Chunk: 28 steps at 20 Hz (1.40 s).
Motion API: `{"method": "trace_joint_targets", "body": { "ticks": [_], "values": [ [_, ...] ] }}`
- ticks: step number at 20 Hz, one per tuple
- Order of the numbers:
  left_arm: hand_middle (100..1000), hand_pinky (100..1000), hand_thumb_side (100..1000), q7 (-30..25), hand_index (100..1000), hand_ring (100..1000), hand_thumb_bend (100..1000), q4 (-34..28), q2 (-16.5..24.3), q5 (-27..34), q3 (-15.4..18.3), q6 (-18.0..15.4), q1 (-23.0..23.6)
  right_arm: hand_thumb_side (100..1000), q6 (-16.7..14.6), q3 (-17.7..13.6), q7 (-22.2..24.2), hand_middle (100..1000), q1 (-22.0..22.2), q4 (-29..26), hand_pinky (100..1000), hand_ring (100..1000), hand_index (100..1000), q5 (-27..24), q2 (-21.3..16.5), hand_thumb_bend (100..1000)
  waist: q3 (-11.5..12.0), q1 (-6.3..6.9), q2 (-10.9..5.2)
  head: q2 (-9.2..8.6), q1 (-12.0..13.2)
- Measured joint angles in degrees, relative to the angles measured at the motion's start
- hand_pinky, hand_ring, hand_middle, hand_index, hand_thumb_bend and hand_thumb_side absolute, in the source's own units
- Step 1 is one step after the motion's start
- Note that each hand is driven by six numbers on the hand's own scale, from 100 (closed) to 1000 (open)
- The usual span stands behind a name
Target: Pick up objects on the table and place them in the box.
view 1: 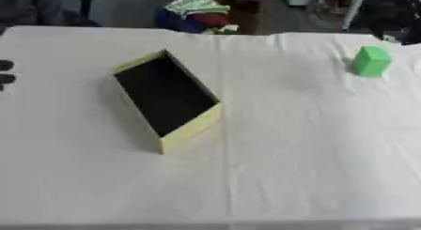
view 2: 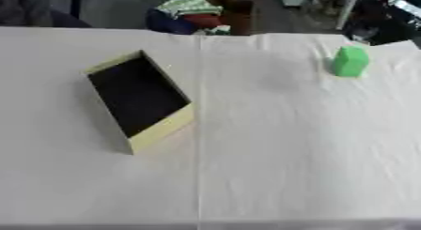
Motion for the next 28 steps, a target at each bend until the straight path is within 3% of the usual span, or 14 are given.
{"method": "trace_joint_targets", "body": {
  "ticks": [4,10,18,28],
  "values": [
    [738,658,580,-0.14,816,696,228,0.00,0.30,0.00,-0.01,0.04,0.01,192,0.43,1.51,1.63,993,-1.04,2.23,913,1000,1000,4.02,0.05,488,0.22,-0.04,-0.03,0.00,-0.13],
    [738,658,579,-0.20,816,696,228,0.00,0.44,0.00,-0.03,0.08,0.02,157,0.71,1.32,1.90,987,-2.33,4.50,913,1000,1000,10.23,1.10,470,0.24,-0.09,-0.15,0.00,-0.20],
    [738,658,579,-0.23,816,696,229,0.00,0.44,0.00,-0.04,0.10,0.09,140,0.88,-1.13,0.41,980,-3.57,7.44,908,1000,1000,18.84,3.24,441,0.23,-0.05,-0.20,0.00,-0.33],
    [738,658,579,-0.23,817,696,229,0.00,0.44,0.00,-0.04,0.10,0.13,121,1.87,-5.57,-5.06,969,-5.82,11.99,901,1000,1000,28.90,5.47,407,0.28,0.15,-0.20,0.00,-0.39]
  ]
}}
